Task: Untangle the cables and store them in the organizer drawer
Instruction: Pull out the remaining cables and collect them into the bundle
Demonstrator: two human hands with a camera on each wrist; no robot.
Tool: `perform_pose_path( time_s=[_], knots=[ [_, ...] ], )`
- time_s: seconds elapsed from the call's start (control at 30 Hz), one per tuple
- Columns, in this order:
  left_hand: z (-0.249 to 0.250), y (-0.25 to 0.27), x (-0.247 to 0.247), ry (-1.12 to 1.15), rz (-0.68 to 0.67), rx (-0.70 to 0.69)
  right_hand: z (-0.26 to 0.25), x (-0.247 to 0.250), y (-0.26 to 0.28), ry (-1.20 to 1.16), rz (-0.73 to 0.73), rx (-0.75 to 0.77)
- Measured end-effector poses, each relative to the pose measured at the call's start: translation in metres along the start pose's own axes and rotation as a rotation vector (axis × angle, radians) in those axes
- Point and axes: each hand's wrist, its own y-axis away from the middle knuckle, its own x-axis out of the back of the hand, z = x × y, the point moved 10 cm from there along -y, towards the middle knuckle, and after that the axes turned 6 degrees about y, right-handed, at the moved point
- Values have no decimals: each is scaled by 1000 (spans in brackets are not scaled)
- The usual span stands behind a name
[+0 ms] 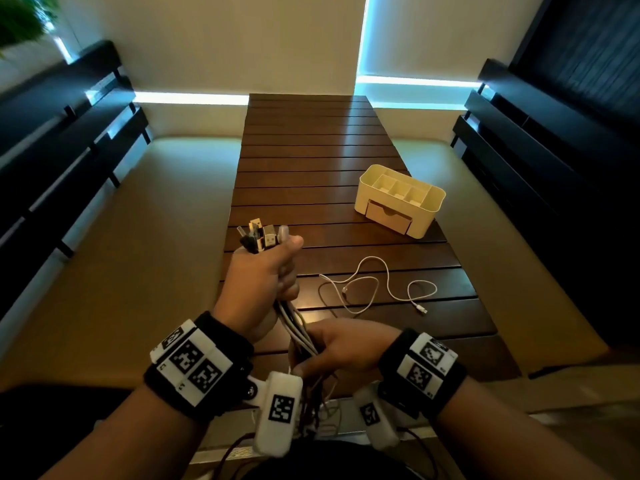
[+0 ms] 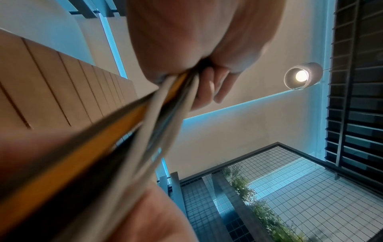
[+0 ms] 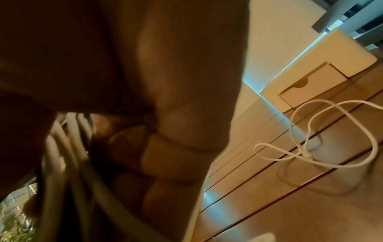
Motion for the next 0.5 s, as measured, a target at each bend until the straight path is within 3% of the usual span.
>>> perform_pose_path(
  time_s=[0.1, 0.2, 0.3, 0.4, 0.5],
  knots=[
    [-3, -1, 8, -3, 20, 10, 14, 5, 0, -73, -68, 17],
    [-2, 1, 9, -27, 29, -9, 38, 28, -1, -167, 15, 23],
    [-1, 3, 14, -23, 50, -10, 76, 74, 5, -150, 322, -53],
    [-3, 3, 20, -15, 65, -4, 109, 126, 24, 227, 772, -201],
    [-4, 4, 18, -28, 62, 3, 100, 149, 26, 662, 1012, -135]
  ],
)
